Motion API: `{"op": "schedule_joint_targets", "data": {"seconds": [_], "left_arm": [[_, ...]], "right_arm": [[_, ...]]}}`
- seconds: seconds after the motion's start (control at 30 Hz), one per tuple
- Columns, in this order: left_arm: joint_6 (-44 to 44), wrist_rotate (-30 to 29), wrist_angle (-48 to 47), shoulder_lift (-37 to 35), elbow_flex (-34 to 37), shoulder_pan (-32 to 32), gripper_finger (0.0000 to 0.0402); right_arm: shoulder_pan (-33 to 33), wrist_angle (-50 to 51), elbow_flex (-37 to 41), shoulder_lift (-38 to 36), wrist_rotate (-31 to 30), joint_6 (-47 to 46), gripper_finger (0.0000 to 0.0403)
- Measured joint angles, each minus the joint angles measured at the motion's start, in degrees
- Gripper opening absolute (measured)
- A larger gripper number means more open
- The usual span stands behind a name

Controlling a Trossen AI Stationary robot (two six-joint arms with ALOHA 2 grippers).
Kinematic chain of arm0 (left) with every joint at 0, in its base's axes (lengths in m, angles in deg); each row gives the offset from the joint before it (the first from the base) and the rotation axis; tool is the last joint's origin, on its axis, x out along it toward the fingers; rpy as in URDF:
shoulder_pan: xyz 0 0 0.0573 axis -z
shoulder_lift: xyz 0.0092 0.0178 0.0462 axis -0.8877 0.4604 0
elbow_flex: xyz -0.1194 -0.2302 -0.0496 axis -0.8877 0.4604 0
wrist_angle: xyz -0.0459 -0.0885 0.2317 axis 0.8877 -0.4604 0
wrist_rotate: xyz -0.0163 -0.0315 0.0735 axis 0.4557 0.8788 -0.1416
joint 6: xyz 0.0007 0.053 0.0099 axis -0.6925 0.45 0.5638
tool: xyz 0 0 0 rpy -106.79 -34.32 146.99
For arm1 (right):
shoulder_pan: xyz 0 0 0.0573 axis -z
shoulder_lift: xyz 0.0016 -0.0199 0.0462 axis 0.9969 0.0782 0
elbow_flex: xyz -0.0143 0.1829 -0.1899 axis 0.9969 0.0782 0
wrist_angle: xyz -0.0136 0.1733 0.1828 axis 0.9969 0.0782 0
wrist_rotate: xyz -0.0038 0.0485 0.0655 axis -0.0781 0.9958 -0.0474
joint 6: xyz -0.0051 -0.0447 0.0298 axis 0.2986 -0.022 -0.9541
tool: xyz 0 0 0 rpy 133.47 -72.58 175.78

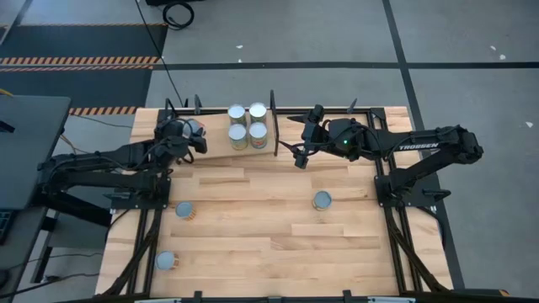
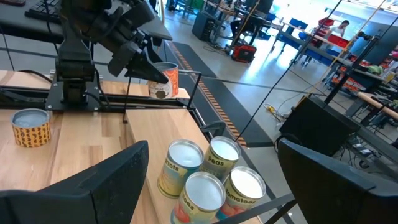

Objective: Pick and place cans onto a shelf
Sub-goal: Put the canned meatballs on the shelf

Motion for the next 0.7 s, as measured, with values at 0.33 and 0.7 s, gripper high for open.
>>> {"op": "schedule_joint_targets", "data": {"seconds": [0.33, 0.7], "left_arm": [[0.07, 2.58, 0.85, -0.13, 0.00, 0.02, 0.0316], [0.46, 2.60, 1.19, -0.13, 0.00, 0.02, 0.0316]], "right_arm": [[0.01, -0.12, 0.01, 0.02, -0.01, 0.00, 0.0366], [0.01, -0.12, 0.00, 0.00, 0.00, 0.00, 0.0366]]}}
